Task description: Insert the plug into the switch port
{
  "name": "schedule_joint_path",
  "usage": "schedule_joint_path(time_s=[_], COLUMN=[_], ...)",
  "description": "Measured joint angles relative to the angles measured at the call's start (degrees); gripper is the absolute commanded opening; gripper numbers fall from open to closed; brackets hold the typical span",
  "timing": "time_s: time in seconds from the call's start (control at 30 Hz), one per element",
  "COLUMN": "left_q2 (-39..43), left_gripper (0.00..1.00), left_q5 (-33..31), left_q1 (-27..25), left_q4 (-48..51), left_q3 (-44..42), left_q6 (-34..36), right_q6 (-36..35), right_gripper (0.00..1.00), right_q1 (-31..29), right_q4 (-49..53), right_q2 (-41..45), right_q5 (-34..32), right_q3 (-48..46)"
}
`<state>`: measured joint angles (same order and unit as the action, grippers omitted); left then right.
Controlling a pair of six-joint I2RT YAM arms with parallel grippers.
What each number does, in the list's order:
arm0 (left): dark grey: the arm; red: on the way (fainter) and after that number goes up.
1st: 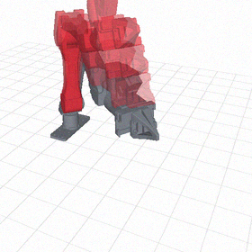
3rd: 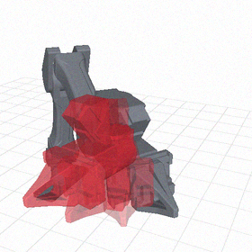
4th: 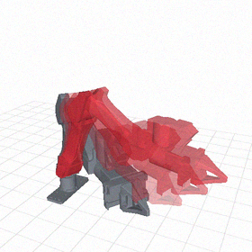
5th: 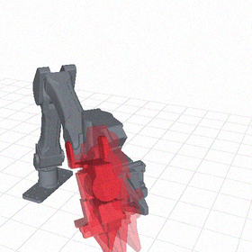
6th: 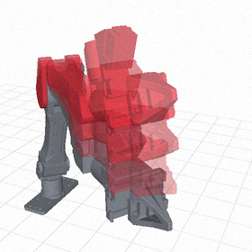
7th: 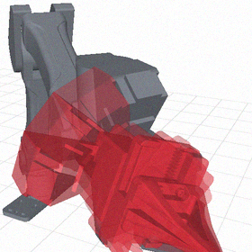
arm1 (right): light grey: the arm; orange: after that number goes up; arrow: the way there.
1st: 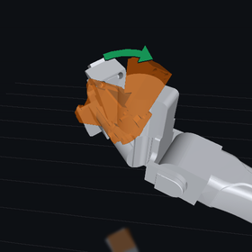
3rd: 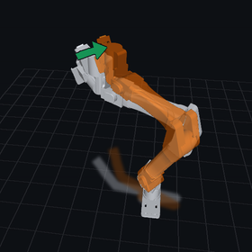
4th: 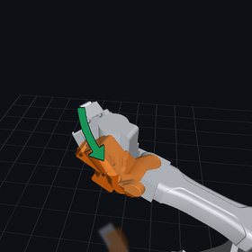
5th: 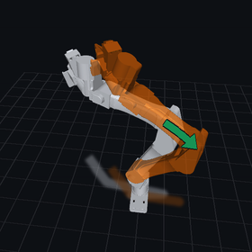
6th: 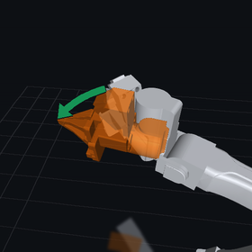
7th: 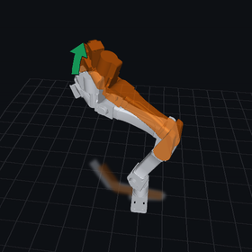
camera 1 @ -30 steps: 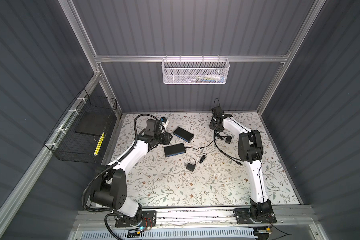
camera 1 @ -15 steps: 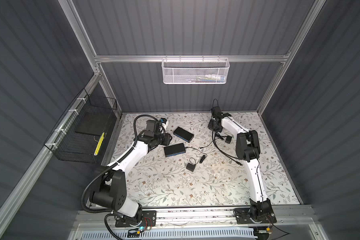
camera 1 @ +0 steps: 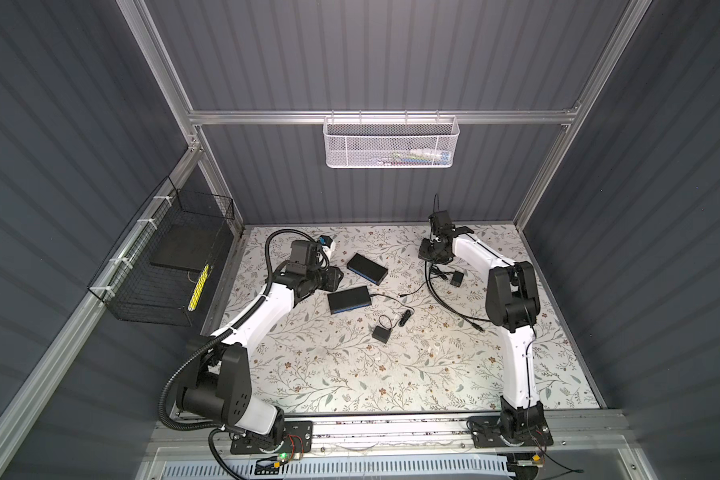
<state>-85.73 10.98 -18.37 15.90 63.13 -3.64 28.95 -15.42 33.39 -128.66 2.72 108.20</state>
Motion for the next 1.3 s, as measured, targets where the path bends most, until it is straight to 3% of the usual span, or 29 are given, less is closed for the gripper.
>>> schedule_joint_path(time_s=[0.57,0.87,1.1,1.3], left_q2=[1.9,4.5,6.2,6.2], left_gripper=[0.43,0.43,0.43,0.44], left_q5=[0.2,1.5,3.3,6.9], left_q1=[0.0,0.0,-1.4,-7.8], left_q4=[0.0,0.3,-2.0,-6.9], left_q3=[-0.2,-0.2,-2.9,-6.8], left_q6=[-0.6,-2.0,-4.0,-6.3], right_q6=[-8.4,-11.0,-12.2,-13.6], right_gripper=[0.0,0.0,0.0,0.0], right_q1=[0.3,1.0,1.3,0.4], right_q4=[2.6,4.9,-0.2,-8.9], right_q2=[12.0,24.6,33.4,38.8], right_q5=[4.9,6.7,12.9,23.4], right_q3=[-5.6,-11.0,-23.0,-37.3])
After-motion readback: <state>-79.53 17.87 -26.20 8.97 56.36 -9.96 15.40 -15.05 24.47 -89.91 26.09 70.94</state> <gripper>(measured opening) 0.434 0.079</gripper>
